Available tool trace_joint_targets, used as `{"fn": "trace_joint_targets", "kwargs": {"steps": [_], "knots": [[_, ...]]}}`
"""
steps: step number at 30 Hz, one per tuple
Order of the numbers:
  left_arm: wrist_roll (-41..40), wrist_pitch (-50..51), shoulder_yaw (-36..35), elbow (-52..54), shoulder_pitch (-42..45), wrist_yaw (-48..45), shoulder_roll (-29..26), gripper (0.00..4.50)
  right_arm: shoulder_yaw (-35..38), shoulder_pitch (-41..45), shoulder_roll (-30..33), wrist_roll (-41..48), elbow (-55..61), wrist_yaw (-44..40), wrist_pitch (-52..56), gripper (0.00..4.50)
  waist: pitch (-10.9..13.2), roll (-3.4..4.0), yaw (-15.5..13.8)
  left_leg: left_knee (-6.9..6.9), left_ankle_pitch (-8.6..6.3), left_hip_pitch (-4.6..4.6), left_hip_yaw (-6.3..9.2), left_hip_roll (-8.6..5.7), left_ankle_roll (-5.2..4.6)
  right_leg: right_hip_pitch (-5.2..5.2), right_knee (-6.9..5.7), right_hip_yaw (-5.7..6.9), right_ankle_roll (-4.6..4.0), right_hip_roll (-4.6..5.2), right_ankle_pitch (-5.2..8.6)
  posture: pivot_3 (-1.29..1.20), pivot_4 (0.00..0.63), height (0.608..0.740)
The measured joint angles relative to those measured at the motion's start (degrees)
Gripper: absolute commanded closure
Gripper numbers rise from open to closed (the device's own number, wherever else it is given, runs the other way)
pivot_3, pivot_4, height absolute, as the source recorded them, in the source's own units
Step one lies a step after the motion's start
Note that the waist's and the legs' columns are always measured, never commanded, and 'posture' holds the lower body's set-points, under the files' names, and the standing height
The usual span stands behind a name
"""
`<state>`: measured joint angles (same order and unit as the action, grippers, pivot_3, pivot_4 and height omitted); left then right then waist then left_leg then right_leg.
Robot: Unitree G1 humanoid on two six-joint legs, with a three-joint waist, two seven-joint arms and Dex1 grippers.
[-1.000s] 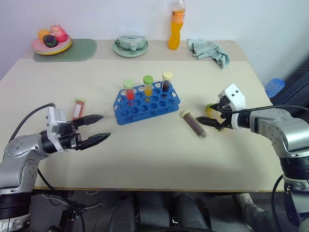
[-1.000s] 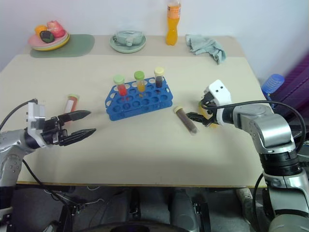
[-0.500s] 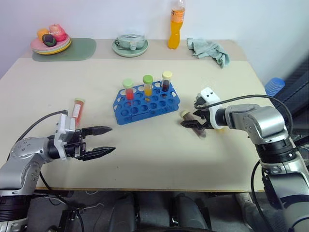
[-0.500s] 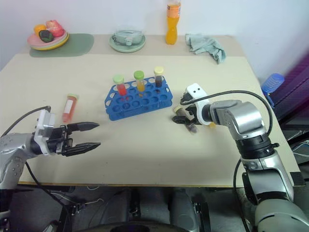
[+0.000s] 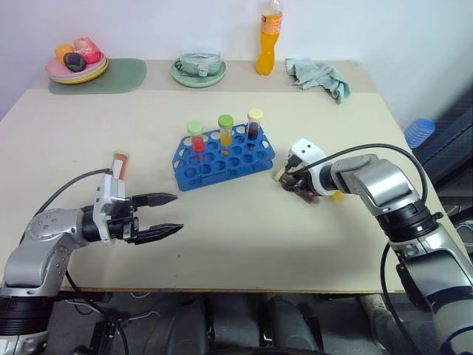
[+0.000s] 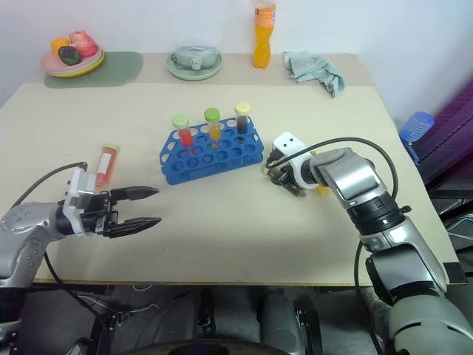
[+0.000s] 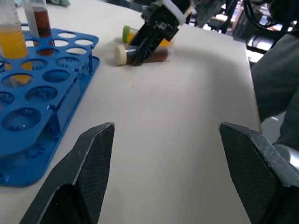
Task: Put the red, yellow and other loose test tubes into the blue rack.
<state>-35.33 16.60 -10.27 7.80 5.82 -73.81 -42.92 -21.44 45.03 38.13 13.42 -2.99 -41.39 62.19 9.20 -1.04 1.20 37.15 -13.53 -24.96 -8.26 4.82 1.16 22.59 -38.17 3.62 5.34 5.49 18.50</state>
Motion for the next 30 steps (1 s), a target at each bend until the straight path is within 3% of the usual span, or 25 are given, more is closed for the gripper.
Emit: {"fn": "trace_joint_targets", "kwargs": {"steps": [3, 7, 10, 12, 16, 20, 30], "knots": [[0.8, -0.1, 0.6, -0.6, 1.4, 1.7, 1.4, 0.84, 1.9, -4.7, 1.6, 1.6, 6.4, -3.2, -4.2, 3.72, 0.0, 0.0, -0.4, 0.0, 0.0, -0.17, 0.03, -0.01, 0.0, 0.13, 0.01, 0.01, 0.01, -0.01, 0.0, 0.0, 0.15, 0.74], [1.2, -0.4, 0.7, -1.3, 2.3, 3.0, 2.7, 0.84, 11.2, -10.5, 0.6, 10.2, 17.3, -8.9, -9.6, 3.72, 0.0, 0.0, -0.3, 0.1, 0.0, -0.38, 0.03, 0.0, 0.0, 0.33, -0.02, 0.01, 0.02, -0.03, -0.01, 0.0, 0.15, 0.74], [1.7, -1.0, 0.7, -2.5, 3.0, 3.7, 3.4, 0.84, 20.5, -11.2, -5.1, 18.6, 21.4, -10.2, -12.9, 3.72, 0.0, -0.02, -0.3, 0.16, 0.0, -0.33, 0.07, 0.03, 0.0, 0.2, -0.03, 0.04, 0.02, -0.09, -0.01, 0.0, 0.15, 0.74], [2.0, -1.4, 0.7, -3.4, 4.2, 4.3, 4.5, 0.84, 24.5, -11.0, -13.1, 19.4, 20.7, -5.5, -18.8, 3.72, 0.0, -0.09, -0.3, 0.19, 0.02, -0.31, 0.04, 0.07, 0.03, 0.18, -0.04, 0.05, 0.0, -0.15, -0.02, 0.0, 0.15, 0.74], [2.6, -2.7, 1.0, -5.0, 6.1, 5.6, 6.0, 0.84, 26.3, -9.8, -26.3, 15.8, 8.6, 0.8, -36.3, 3.72, -0.1, -0.09, -0.2, 0.22, 0.02, -0.34, 0.01, 0.05, 0.03, 0.2, -0.06, 0.05, 0.0, -0.15, -0.02, 0.0, 0.15, 0.74], [2.9, -4.4, 1.1, -6.4, 6.4, 6.5, 7.8, 0.84, 27.8, -7.9, -35.9, 12.6, -7.5, 1.2, -56.7, 3.72, 0.0, -0.06, -0.1, 0.19, 0.03, -0.35, -0.04, 0.05, 0.04, 0.24, -0.05, 0.04, 0.0, -0.15, -0.02, 0.0, 0.15, 0.74], [2.7, -6.3, -0.8, -7.0, 4.3, 7.5, 8.2, 0.84, 32.6, 0.2, -42.8, 10.8, -42.2, -1.6, -86.9, 3.72, 0.0, -0.01, 0.6, 0.21, 0.05, -0.32, -0.01, 0.07, 0.07, 0.21, -0.13, 0.04, 0.0, -0.15, -0.02, 0.0, 0.15, 0.74]]}}
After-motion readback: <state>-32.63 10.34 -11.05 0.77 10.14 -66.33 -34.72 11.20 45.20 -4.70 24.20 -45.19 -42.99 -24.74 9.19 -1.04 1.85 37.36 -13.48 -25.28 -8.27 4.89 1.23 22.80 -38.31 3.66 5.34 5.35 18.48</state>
